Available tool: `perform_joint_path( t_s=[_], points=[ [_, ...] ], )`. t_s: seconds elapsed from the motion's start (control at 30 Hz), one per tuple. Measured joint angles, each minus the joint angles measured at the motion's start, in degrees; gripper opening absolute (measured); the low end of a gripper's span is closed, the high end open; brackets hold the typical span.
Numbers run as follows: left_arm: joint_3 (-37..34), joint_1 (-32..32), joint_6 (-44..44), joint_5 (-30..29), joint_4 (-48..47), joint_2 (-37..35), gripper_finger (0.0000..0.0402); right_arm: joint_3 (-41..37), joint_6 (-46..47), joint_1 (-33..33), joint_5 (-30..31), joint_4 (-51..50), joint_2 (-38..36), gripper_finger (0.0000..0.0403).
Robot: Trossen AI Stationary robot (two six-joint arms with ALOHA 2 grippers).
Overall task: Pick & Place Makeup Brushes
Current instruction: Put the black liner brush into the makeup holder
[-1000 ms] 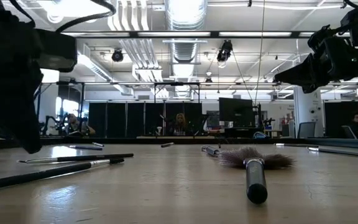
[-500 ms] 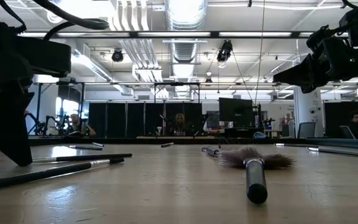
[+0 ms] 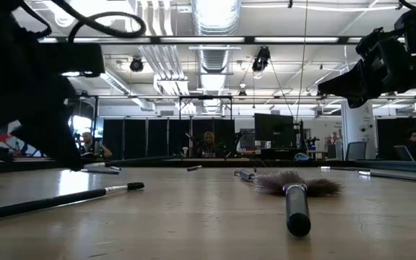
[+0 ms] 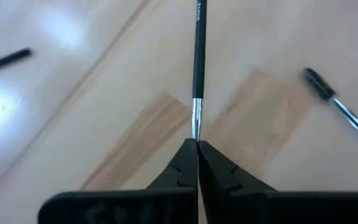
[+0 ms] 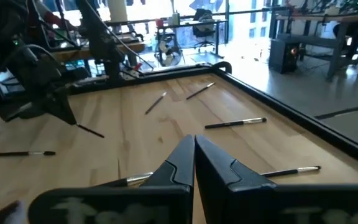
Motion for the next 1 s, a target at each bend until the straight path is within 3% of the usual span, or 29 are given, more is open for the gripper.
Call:
perform_joint_path(
  t_s=[0.3, 0.53, 0.77, 1.0],
  points=[
    [-1.4, 6.9, 20.4, -2.4, 15.8, 0.0, 0.0000, 0.0, 4.6, 0.0, -4.1, 4.2, 8.8, 0.0016],
    [-1.1, 11.6, 32.9, -2.6, 23.8, 0.0, 0.0000, 3.3, 4.3, 1.6, -7.9, 5.8, 18.0, 0.0067],
    [0.3, 13.1, 38.7, -2.1, 25.9, -0.2, 0.0000, 11.3, -0.3, 5.4, -12.0, 5.7, 32.4, 0.0119],
    [1.1, 13.2, 40.1, -2.0, 26.0, -0.2, 0.0000, 22.0, -5.3, 7.9, -12.3, 3.4, 49.6, 0.0147]
  ],
)
